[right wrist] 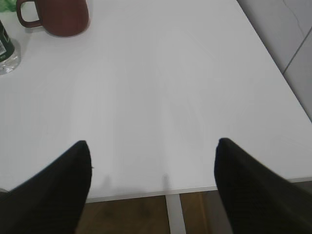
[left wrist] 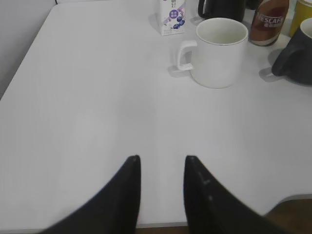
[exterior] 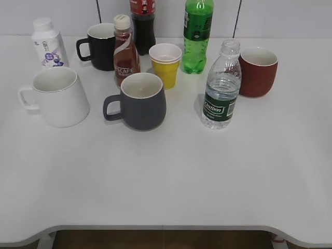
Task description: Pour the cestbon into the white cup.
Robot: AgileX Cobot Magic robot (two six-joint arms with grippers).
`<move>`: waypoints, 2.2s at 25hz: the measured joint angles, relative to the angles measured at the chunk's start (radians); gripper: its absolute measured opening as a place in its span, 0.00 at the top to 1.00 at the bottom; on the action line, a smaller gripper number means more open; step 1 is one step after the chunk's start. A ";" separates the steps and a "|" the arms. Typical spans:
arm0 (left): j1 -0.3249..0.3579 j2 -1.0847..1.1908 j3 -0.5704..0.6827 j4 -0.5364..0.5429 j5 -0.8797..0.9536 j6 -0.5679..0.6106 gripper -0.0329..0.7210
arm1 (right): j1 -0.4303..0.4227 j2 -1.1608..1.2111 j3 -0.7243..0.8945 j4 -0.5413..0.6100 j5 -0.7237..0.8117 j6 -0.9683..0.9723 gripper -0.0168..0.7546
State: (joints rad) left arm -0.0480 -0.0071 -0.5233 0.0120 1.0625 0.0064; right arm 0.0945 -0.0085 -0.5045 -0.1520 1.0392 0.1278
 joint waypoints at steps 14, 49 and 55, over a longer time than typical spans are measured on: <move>0.000 0.000 0.000 0.000 0.000 0.000 0.65 | 0.000 0.000 0.000 0.000 0.000 0.000 0.22; 0.000 0.018 -0.012 -0.006 -0.621 0.000 0.65 | 0.000 0.000 0.000 0.000 0.000 0.000 0.22; 0.000 0.224 0.053 0.000 -1.022 0.000 0.65 | 0.000 0.000 0.000 0.000 0.000 0.000 0.22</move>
State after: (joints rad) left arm -0.0480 0.2165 -0.4704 0.0119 0.0402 0.0064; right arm 0.0945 -0.0085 -0.5045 -0.1520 1.0392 0.1278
